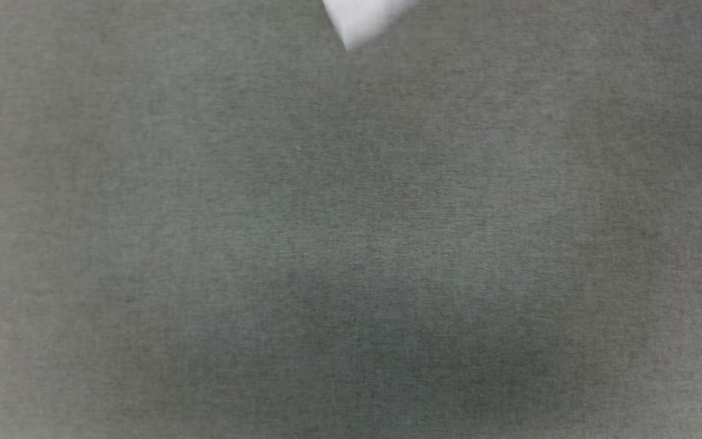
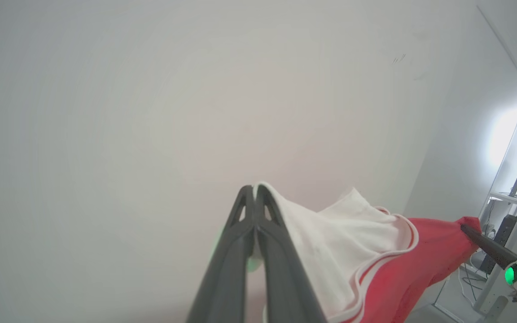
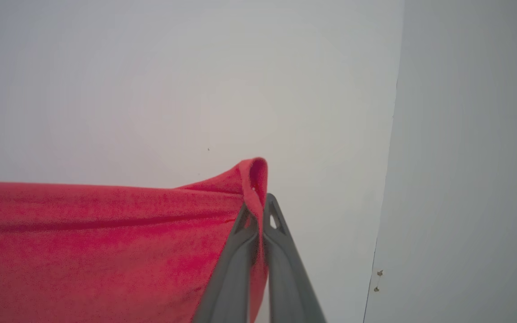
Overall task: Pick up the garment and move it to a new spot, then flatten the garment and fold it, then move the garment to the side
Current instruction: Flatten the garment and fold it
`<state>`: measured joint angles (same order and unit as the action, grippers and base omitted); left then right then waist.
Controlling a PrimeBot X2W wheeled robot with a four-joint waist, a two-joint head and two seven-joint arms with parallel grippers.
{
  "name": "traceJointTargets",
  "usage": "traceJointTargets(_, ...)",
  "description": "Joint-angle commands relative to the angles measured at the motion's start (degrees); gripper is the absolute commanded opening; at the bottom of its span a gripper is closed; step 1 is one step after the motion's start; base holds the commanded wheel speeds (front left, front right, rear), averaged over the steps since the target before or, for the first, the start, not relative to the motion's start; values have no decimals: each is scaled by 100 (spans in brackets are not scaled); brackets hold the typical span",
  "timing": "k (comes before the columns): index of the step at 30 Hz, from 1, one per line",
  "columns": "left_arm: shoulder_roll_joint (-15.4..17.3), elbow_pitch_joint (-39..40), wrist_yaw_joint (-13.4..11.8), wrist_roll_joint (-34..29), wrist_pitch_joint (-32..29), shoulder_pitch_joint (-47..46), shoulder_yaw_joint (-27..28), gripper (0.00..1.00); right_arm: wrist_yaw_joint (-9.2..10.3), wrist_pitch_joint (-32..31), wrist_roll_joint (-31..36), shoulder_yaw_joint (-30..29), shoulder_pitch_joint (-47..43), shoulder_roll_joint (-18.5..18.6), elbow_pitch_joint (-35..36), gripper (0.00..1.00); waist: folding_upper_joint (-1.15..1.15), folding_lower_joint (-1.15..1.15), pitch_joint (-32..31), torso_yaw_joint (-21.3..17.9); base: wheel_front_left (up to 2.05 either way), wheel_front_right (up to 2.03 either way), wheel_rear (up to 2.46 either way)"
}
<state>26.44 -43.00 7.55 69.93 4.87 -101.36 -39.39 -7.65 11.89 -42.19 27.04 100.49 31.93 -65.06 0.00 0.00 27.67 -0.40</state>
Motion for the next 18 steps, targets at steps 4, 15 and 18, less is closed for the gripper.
traceJointTargets(4,-96,-233,-23,103,160,-34,-25,0,28,71,76,-1,-21,-100,-268,0,0,0,22,-52,0,0,0)
traceJointTargets(15,213,1565,-13,1456,328,2838,-566,0,20,-621,-796,597,-2476,-157,740,0,0,0,-144,2,0,0,0)
traceJointTargets(18,409,2239,-12,1775,692,3894,-553,0,20,-776,-1224,692,-3377,58,1337,0,0,0,-246,9,0,0,0)
